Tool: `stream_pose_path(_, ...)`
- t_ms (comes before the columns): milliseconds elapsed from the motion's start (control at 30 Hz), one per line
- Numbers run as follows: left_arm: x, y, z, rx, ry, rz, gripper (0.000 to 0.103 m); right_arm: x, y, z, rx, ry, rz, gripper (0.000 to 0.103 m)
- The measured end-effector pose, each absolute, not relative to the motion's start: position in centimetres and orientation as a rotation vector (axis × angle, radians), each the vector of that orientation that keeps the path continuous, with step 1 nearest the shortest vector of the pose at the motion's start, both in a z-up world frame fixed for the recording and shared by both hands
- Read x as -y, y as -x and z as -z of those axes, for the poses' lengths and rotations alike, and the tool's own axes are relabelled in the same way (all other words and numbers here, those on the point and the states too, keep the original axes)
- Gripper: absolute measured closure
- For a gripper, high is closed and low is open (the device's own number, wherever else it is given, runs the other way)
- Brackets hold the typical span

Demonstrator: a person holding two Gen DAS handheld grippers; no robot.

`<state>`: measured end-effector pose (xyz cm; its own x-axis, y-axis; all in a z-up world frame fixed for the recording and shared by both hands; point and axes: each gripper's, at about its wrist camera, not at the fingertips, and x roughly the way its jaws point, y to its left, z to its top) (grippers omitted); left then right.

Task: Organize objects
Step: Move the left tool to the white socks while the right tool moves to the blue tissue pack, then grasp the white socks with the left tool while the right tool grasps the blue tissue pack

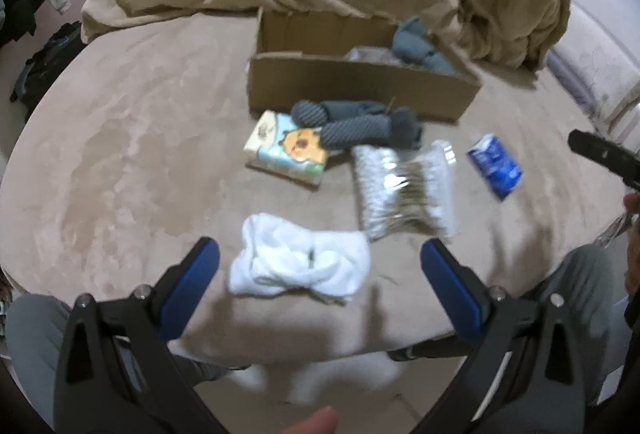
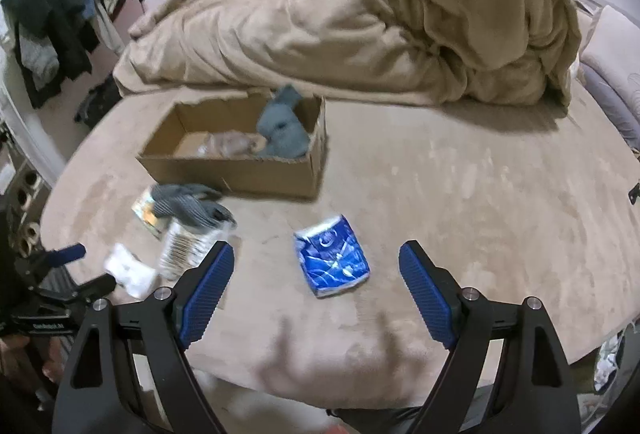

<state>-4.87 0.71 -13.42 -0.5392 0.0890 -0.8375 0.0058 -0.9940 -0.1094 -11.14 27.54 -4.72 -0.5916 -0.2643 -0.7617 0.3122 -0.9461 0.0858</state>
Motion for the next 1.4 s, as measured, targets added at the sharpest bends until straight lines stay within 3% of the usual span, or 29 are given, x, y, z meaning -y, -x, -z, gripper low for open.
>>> stream_pose_path(467,-0.9,6.9,17.9,0.072,1.568,-2.630,0.002,-26.0,16.4,14.7,-0.298,-1.335,2.450,0.016)
stream_pose_path(533,-0.9,6.9,18.3,0.054,1.590,-2.636,0.004,-25.9,16.8,15.5,-0.291,-1.351,2.434,0.016)
stream_pose_path(567,-0.9,7.0,18.6,0.055,1.608,-2.635,0.011,-25.9,16.9,15.8,-0.285,-1.355,2.430,0.016)
stream_pose_path(667,-0.7,7.0,18.8,0.091,1.614,-2.648,0.022,-26.0,17.1,15.9,-0.263,-1.348,2.424,0.018)
stream_pose_path(767,-1.0,6.5,18.5,0.068,1.581,-2.661,0.029,-26.0,16.9,15.9,-0.251,-1.331,2.428,0.039)
stream_pose_path(833,-0.9,6.4,18.4,0.084,1.580,-2.661,0.032,-25.6,16.6,15.6,-0.251,-1.320,2.423,0.046)
stream_pose_path(1400,1.1,4.1,8.7,0.280,1.313,-2.753,0.035,-23.6,11.6,8.7,-0.260,-1.260,2.404,0.048)
